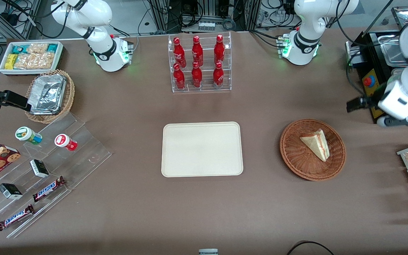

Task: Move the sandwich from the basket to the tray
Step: 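Move the left gripper over the wrapped sandwich in the wicker basket, then lower the open left gripper around the sandwich and close it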

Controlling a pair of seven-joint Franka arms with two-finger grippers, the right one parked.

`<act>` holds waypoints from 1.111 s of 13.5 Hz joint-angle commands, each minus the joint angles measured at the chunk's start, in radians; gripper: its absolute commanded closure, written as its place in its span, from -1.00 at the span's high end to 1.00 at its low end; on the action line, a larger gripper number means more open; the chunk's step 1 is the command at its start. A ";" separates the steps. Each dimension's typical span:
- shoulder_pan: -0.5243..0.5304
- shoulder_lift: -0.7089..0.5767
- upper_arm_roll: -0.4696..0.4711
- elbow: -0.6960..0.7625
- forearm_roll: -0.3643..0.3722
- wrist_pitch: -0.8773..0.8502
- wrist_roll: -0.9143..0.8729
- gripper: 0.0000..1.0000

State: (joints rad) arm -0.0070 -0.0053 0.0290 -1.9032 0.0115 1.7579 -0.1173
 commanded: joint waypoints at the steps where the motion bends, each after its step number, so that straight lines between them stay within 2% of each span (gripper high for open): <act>1: 0.002 -0.018 -0.004 -0.207 -0.005 0.252 -0.164 1.00; 3: 0.001 -0.015 -0.004 -0.321 -0.007 0.426 -0.308 1.00; 7: -0.034 0.083 -0.011 -0.361 -0.013 0.593 -0.550 1.00; 10: -0.044 0.108 -0.011 -0.421 -0.013 0.714 -0.573 1.00; 15: -0.045 0.163 -0.012 -0.467 -0.013 0.823 -0.573 1.00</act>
State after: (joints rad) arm -0.0490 0.1509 0.0180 -2.3417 0.0059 2.5260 -0.6754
